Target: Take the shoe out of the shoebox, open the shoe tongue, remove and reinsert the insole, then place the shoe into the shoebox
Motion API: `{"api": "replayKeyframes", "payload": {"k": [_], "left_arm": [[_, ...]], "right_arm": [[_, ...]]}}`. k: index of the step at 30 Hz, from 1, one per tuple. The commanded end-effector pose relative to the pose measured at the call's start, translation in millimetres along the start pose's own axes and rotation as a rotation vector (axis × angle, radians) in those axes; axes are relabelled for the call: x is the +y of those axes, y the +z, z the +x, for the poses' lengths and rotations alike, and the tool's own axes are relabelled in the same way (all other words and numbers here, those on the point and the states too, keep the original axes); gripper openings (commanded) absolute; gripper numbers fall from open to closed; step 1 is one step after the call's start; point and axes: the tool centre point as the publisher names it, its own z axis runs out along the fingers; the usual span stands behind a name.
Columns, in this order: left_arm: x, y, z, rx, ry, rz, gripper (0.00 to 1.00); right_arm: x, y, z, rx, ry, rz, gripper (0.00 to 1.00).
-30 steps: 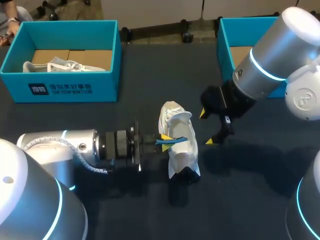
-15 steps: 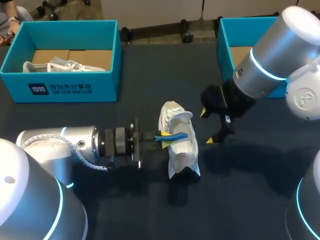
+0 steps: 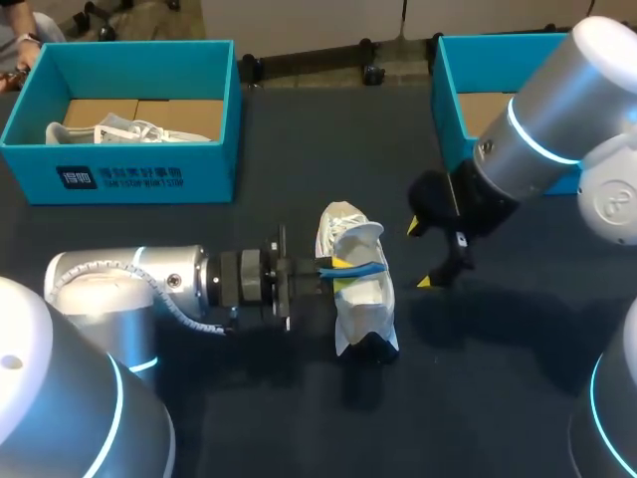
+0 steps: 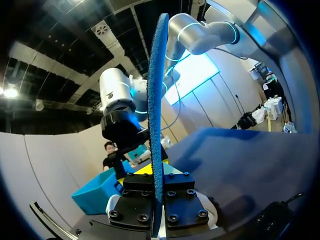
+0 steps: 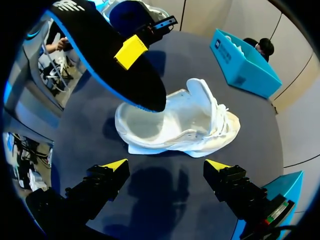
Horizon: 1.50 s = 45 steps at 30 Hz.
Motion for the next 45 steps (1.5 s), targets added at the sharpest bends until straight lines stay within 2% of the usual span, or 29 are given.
{"api": "replayKeyframes", "payload": {"k": [1, 19, 45], "left_arm": [[6, 13, -1.4, 0.005, 0.007, 0.004, 0.0], [25, 26, 1.6, 0.031, 0.014, -0.009, 0.0], [74, 25, 5.3, 0.082, 0.034, -0.094, 0.0]], "right_arm": [[-4.9, -4, 3.0, -0.008, 0.003, -0.002, 1.0], [-13.5, -1, 2.3, -0.005, 0.014, -0.008, 1.0], [-15.9, 5, 1.0, 0.014, 0.019, -0.009, 1.0]]}}
